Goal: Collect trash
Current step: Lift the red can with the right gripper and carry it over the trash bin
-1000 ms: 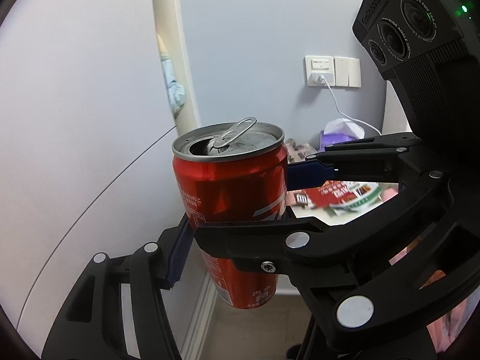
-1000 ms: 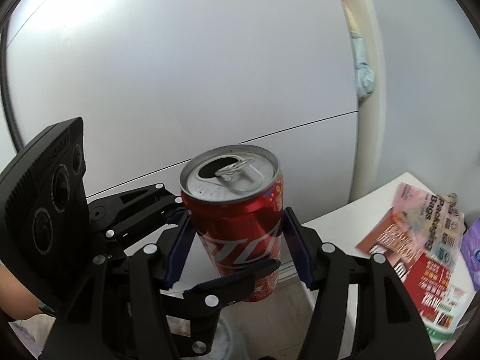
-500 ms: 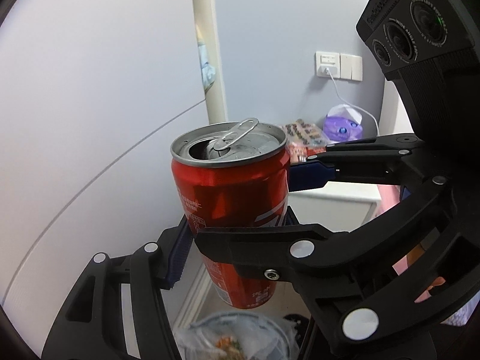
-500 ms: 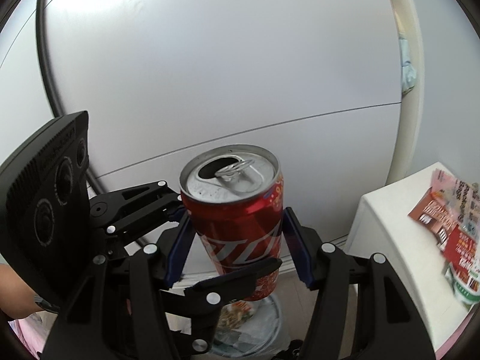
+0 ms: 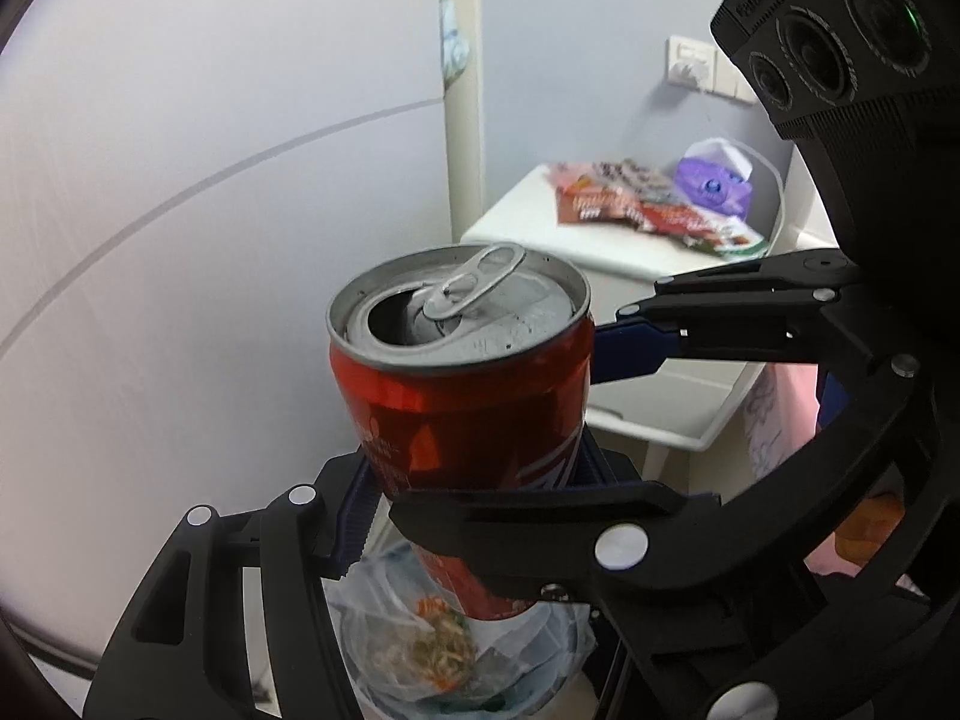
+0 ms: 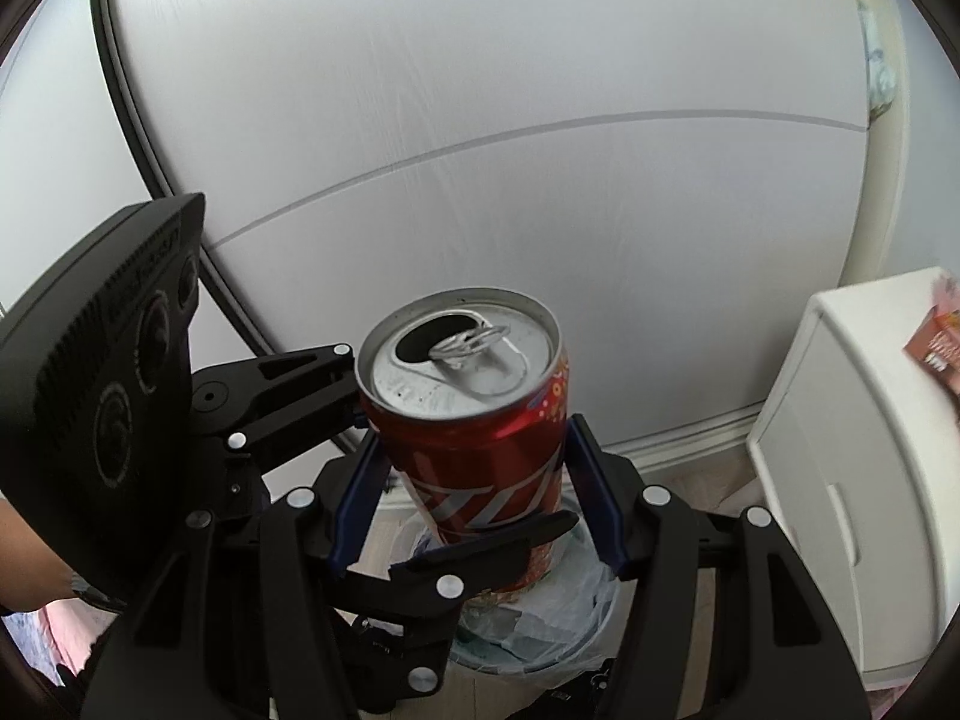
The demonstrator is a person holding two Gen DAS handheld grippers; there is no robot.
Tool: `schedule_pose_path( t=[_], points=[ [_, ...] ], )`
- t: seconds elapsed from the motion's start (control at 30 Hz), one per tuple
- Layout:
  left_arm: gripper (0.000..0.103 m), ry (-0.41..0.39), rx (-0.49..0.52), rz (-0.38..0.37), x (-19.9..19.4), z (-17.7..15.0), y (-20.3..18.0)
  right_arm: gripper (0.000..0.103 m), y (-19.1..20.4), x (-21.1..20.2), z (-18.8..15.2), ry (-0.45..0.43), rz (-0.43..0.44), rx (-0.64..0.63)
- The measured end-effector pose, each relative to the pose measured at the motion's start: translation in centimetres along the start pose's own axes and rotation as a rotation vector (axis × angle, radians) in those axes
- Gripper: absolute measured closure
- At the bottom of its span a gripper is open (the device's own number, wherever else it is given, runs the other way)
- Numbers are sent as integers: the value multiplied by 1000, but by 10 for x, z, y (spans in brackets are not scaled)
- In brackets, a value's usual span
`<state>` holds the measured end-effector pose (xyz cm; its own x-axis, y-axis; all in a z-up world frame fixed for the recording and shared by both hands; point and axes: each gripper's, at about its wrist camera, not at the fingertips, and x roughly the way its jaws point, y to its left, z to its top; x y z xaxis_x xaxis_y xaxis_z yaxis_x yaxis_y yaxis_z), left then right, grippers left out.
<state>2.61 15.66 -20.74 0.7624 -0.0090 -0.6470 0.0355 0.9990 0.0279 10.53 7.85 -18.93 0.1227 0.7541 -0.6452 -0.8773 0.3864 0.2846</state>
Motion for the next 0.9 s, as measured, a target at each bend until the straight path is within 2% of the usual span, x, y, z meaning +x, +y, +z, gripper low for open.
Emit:
schedule_pose_path(
  t=[0.37, 0.7, 0.9],
  points=[
    [47, 145, -142, -17, 76, -65, 8, 46, -32, 85, -50, 186, 75, 23],
    [48, 276, -201, -39, 135, -117, 17, 47, -46, 148, -87, 356, 127, -21],
    [48, 362, -231, -60, 167, -146, 19, 47, -56, 184, -110, 454, 164, -1]
  ],
)
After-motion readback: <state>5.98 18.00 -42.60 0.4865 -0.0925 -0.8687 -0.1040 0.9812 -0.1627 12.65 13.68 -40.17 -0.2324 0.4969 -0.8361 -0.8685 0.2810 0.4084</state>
